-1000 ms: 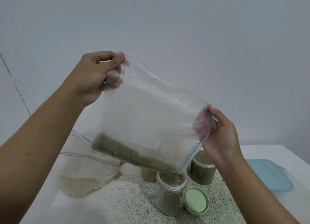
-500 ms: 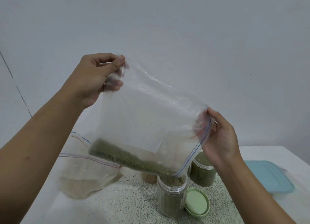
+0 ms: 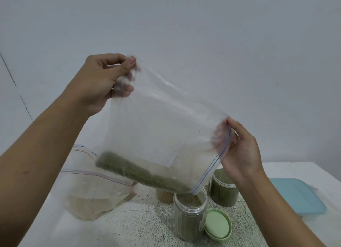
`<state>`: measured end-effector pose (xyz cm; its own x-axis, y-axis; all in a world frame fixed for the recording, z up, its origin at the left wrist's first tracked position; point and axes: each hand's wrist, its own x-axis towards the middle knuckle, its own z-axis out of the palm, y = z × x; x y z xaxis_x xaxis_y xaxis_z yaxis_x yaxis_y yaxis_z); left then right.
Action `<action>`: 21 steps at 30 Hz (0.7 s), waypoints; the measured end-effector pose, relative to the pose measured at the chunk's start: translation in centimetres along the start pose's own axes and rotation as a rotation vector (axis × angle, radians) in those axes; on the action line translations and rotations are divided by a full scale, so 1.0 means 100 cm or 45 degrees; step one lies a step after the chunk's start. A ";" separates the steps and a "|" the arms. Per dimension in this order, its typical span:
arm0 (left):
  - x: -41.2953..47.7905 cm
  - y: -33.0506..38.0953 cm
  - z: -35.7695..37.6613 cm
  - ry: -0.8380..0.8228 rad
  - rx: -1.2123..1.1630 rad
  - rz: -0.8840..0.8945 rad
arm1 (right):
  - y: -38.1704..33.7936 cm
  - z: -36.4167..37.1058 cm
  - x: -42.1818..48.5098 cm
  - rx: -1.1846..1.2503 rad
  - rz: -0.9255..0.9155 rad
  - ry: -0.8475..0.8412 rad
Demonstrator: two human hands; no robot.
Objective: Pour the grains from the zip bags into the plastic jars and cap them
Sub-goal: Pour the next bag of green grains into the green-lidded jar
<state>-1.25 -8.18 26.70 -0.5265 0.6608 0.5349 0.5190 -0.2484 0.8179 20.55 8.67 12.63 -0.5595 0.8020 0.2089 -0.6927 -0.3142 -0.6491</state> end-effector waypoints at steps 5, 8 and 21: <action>-0.002 0.001 -0.003 0.010 0.004 -0.005 | 0.002 0.003 0.000 0.024 0.020 -0.014; -0.003 0.003 -0.005 0.013 0.021 -0.001 | 0.004 0.005 0.000 0.042 0.036 -0.010; -0.002 0.013 -0.012 0.045 0.055 0.014 | 0.009 0.013 0.001 0.064 0.047 -0.019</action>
<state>-1.23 -9.52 27.93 -0.5439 0.6326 0.5513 0.5528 -0.2241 0.8026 19.26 7.77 13.00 -0.5917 0.7818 0.1966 -0.6931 -0.3689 -0.6193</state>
